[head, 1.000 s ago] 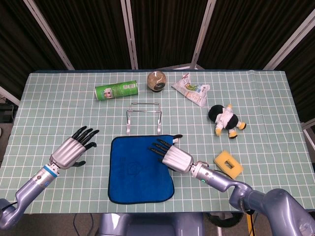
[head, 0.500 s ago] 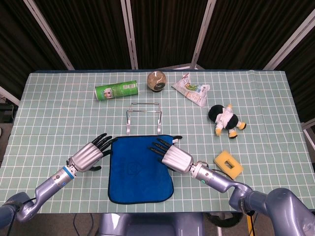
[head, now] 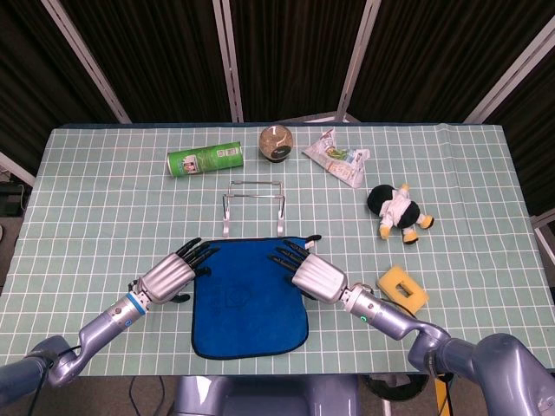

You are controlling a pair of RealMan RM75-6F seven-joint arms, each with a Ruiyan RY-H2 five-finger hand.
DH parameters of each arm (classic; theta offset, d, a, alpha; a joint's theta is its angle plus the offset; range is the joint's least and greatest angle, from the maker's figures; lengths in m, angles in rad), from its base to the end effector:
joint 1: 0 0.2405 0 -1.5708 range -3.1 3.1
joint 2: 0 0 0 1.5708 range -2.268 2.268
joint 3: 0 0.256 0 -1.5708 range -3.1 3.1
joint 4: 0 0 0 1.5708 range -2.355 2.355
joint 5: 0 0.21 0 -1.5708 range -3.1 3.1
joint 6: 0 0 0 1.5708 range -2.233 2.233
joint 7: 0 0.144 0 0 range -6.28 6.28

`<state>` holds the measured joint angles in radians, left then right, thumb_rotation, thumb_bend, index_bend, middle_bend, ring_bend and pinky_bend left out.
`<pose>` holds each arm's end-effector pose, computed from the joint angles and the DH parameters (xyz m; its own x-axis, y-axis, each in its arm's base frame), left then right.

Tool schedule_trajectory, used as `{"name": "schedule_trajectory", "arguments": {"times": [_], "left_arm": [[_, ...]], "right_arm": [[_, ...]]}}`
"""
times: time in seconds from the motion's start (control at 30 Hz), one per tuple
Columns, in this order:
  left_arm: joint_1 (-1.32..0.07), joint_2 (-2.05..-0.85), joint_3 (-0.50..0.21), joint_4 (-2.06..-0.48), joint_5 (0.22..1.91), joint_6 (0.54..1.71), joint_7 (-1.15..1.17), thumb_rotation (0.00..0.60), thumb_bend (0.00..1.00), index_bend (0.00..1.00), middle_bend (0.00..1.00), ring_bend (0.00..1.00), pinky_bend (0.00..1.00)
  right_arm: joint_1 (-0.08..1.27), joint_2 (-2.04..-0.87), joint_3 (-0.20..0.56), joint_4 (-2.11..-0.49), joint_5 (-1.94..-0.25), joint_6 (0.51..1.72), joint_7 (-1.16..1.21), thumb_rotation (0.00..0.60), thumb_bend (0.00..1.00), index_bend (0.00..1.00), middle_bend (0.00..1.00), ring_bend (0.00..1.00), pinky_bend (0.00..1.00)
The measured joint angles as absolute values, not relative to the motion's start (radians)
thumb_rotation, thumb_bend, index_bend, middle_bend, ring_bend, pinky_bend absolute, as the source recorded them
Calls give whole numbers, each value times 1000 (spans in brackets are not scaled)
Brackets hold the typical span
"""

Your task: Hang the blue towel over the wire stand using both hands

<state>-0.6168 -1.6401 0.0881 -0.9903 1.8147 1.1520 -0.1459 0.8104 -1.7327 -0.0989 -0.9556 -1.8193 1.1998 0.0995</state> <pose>-0.2311 0.2936 -0.0373 0.6166 0.1665 0.7694 0.6191 -0.7063 -0.3433 -0.1544 -0.3167 -0.0625 0.6040 -0.0143 0.7969 -0.4424 -0.8377 0.3202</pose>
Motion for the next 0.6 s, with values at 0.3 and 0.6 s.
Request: {"name": "schedule_trajectory", "arguments": {"times": [0.3, 0.6], "left_arm": [[-639, -1687, 96, -948, 1801, 1141, -165, 600, 83, 372, 0, 0, 0], [-664, -1701, 99, -950, 1791, 1133, -153, 600, 125, 386, 0, 0, 0]], "right_arm": [[804, -1738, -102, -942, -1824, 1212, 111, 600, 448, 647, 40, 0, 0], [801, -1732, -108, -951, -1833, 1221, 110, 600, 449, 647, 35, 0, 0]]}}
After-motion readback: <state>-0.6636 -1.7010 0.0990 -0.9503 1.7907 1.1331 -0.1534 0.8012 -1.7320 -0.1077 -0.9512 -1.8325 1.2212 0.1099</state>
